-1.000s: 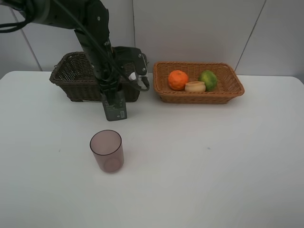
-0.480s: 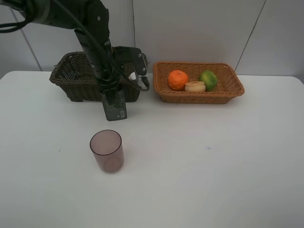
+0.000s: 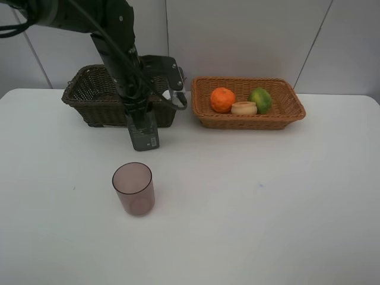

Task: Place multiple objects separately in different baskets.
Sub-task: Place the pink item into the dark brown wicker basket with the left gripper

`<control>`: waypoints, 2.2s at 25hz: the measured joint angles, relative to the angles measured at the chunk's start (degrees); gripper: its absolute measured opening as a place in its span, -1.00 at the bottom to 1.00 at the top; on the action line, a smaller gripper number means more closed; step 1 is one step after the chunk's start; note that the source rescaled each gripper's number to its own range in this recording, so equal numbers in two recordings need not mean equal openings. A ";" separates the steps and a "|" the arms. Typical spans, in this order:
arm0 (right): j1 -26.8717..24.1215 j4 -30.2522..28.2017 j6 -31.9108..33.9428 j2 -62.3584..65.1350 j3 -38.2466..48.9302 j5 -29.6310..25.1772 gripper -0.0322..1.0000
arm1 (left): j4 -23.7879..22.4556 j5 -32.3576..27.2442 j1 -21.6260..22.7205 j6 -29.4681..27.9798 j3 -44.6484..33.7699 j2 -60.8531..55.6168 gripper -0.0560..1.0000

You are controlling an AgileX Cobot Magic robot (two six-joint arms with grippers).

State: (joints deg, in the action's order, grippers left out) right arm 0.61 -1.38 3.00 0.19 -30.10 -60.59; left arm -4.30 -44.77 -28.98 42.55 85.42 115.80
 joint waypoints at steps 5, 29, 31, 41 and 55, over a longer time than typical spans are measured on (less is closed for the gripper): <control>0.00 0.00 0.00 0.00 0.00 0.00 1.00 | 0.46 -2.03 0.00 -6.91 0.00 -5.12 0.04; 0.00 0.00 0.00 0.00 0.00 0.00 1.00 | -0.50 -9.79 11.97 -41.74 15.62 -8.97 0.04; 0.00 0.00 0.00 0.00 0.00 0.00 1.00 | -0.80 -7.16 13.74 -41.85 15.69 -7.41 0.04; 0.00 0.00 0.00 0.00 0.00 0.00 1.00 | -1.36 4.82 16.13 -41.93 15.69 3.41 0.04; 0.00 0.00 0.00 0.00 0.00 0.00 1.00 | -1.36 7.90 16.13 -41.93 15.72 10.51 0.04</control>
State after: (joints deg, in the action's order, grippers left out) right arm 0.61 -1.38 3.00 0.19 -30.10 -60.59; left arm -5.67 -36.87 -12.84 0.62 101.14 126.31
